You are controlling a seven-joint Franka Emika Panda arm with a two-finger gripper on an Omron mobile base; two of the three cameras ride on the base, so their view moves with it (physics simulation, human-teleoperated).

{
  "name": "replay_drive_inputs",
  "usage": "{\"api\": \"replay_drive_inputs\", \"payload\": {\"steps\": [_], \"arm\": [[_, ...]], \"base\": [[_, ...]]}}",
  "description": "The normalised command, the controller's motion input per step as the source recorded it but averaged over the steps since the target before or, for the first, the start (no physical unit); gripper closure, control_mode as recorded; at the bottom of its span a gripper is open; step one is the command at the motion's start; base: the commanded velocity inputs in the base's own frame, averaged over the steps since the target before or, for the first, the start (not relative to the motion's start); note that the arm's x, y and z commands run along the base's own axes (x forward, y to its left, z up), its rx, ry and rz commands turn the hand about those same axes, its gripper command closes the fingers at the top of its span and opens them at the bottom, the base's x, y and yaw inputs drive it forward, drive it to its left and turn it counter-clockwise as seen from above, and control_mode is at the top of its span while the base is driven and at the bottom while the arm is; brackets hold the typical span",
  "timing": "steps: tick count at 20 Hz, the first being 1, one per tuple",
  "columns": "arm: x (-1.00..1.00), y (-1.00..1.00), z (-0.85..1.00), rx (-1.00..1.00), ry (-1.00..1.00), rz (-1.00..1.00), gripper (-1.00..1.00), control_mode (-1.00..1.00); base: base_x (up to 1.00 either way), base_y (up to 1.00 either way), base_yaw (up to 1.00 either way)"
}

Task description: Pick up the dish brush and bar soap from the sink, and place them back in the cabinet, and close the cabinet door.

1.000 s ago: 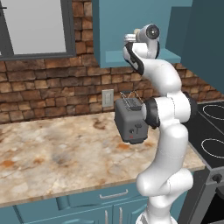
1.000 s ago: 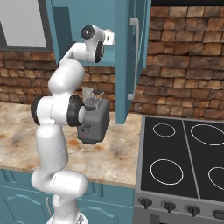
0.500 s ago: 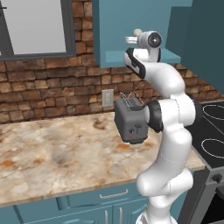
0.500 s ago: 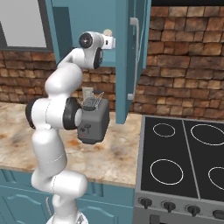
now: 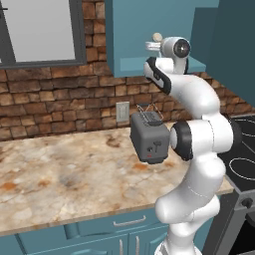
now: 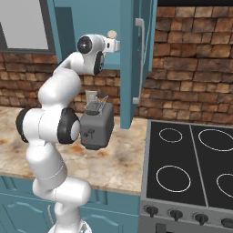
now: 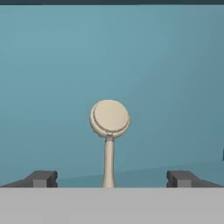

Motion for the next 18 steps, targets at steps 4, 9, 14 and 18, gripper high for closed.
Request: {"api": "replay_drive_inputs", "payload": {"steps": [4,9,14,18], "arm": [[-0.5,0.0,0.24,0.0,0.0,0.0,-1.0,-1.0],[-0.54,0.01,0.15,0.0,0.0,0.0,-1.0,-1.0],[-0.67,0.0,0.0,0.0,0.0,0.0,-1.0,-1.0],[-0.71,0.03,0.06,0.0,0.0,0.0,-1.0,-1.0]], "base": [[0.0,0.0,0.0],[0.0,0.0,0.0],[0.0,0.0,0.0],[0.0,0.0,0.0]]}}
